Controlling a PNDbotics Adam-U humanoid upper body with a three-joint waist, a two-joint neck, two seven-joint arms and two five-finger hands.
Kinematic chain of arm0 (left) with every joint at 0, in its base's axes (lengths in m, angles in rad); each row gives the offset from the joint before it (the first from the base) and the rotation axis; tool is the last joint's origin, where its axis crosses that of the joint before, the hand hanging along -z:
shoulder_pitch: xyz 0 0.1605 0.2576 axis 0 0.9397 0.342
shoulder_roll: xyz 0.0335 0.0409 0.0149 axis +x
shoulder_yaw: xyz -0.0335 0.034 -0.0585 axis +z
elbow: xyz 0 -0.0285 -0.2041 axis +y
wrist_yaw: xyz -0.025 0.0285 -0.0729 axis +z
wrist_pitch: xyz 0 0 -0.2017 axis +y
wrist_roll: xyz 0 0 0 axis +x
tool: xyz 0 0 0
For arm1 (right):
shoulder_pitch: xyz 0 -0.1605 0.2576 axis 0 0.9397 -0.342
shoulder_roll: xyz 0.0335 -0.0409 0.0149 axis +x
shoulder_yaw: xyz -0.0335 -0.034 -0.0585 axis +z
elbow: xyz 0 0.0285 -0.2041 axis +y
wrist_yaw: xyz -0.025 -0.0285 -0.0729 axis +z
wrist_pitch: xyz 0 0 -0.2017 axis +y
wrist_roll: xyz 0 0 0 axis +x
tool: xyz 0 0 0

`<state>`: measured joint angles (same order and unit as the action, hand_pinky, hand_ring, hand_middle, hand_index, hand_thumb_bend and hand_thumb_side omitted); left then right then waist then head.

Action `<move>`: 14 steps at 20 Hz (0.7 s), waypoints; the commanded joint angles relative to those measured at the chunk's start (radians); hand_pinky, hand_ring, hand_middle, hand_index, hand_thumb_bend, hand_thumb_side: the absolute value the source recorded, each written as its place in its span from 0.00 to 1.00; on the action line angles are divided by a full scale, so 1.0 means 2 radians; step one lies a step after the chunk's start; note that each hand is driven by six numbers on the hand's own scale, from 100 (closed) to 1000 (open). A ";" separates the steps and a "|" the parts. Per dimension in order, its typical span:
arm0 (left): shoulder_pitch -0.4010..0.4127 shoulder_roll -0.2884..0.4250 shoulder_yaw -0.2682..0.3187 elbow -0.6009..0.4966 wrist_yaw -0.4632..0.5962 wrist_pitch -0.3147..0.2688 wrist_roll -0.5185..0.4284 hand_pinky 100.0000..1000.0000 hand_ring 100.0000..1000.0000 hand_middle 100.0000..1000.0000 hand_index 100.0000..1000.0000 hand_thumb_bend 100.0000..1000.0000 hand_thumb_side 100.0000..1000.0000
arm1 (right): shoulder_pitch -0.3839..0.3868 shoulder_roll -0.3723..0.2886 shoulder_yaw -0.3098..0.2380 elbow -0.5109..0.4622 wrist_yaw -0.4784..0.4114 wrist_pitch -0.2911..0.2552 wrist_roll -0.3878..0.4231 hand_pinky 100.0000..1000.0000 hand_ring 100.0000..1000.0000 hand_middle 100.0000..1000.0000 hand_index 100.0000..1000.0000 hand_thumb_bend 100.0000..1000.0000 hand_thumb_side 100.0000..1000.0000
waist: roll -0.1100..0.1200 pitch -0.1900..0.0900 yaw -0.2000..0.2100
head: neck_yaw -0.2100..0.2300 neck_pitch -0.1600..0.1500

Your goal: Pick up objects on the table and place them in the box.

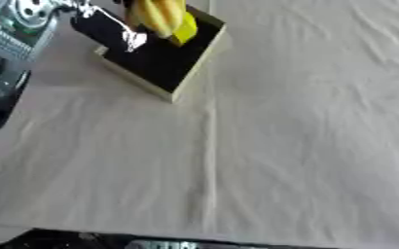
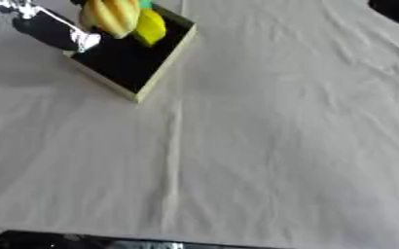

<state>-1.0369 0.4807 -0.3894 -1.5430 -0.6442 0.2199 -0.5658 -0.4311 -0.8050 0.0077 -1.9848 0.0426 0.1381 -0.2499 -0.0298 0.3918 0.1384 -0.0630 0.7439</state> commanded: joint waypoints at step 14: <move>-0.021 -0.011 0.024 0.158 -0.059 -0.132 0.026 0.86 0.83 0.78 0.91 0.60 0.05 | 0.001 -0.003 -0.008 -0.008 -0.006 0.000 -0.009 0.88 0.74 0.72 0.86 0.00 0.37 | -0.001 -0.007 -0.002 | -0.011 -0.016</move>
<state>-1.0582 0.4390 -0.3632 -1.2284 -0.7413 -0.0209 -0.5100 -0.4222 -0.7951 0.0065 -1.9849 0.0387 0.1392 -0.2637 -0.0324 0.4012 0.1353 -0.0814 0.7207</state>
